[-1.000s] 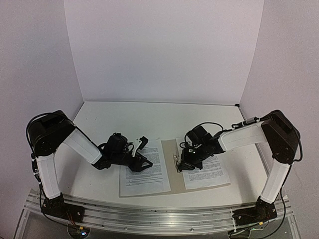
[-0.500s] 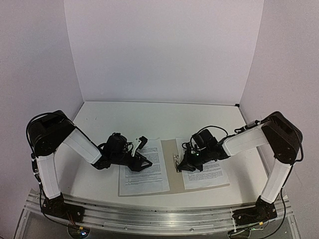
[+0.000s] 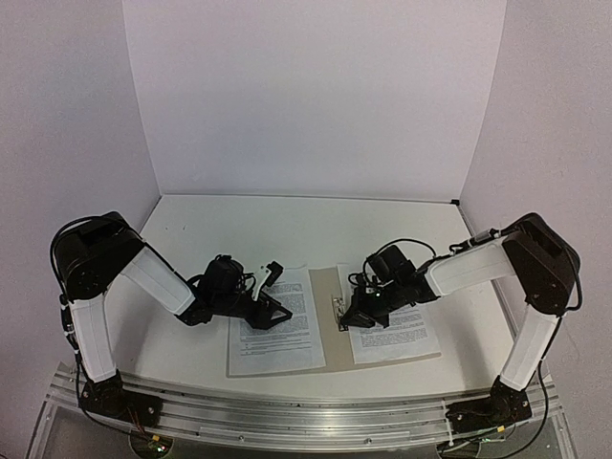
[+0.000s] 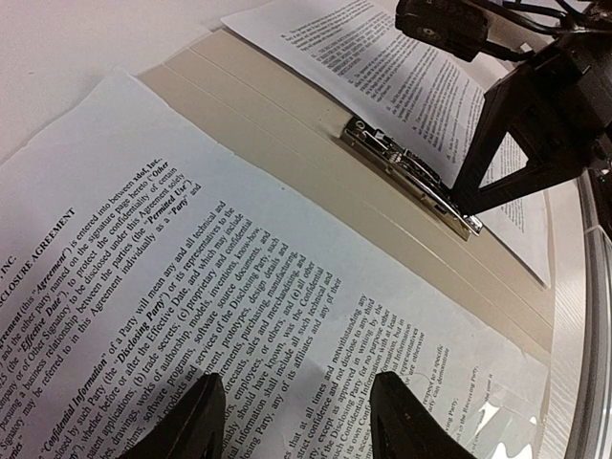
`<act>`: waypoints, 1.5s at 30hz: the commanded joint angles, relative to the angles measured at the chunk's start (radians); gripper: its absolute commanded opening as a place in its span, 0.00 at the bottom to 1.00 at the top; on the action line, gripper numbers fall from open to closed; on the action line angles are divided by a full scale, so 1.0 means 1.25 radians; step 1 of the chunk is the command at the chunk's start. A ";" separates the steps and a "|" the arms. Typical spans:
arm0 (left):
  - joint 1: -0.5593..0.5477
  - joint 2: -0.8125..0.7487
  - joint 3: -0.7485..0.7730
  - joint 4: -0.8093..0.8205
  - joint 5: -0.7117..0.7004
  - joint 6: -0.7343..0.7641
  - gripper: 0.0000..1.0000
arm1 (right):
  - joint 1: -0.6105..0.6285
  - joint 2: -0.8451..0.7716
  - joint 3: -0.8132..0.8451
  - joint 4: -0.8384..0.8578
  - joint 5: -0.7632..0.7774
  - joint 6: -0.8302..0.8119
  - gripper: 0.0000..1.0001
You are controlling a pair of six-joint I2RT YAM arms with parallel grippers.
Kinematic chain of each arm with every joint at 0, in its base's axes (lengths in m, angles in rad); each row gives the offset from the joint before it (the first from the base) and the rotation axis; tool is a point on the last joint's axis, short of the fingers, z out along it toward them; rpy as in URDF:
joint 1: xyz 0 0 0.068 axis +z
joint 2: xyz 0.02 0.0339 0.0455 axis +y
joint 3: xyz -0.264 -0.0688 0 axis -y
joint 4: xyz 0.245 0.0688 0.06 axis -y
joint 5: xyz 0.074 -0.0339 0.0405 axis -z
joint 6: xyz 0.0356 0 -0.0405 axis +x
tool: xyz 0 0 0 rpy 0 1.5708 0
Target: Put the files into the folder
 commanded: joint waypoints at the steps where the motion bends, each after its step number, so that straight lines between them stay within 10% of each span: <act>1: 0.001 0.012 -0.022 -0.064 -0.007 -0.011 0.52 | 0.005 0.036 -0.022 -0.170 0.058 -0.004 0.00; 14: 0.001 0.013 -0.018 -0.064 -0.007 -0.011 0.52 | 0.006 0.100 -0.045 -0.106 0.017 0.010 0.01; 45: -0.012 -0.017 -0.001 -0.094 -0.005 0.009 0.52 | 0.006 -0.066 0.164 -0.378 0.217 -0.047 0.38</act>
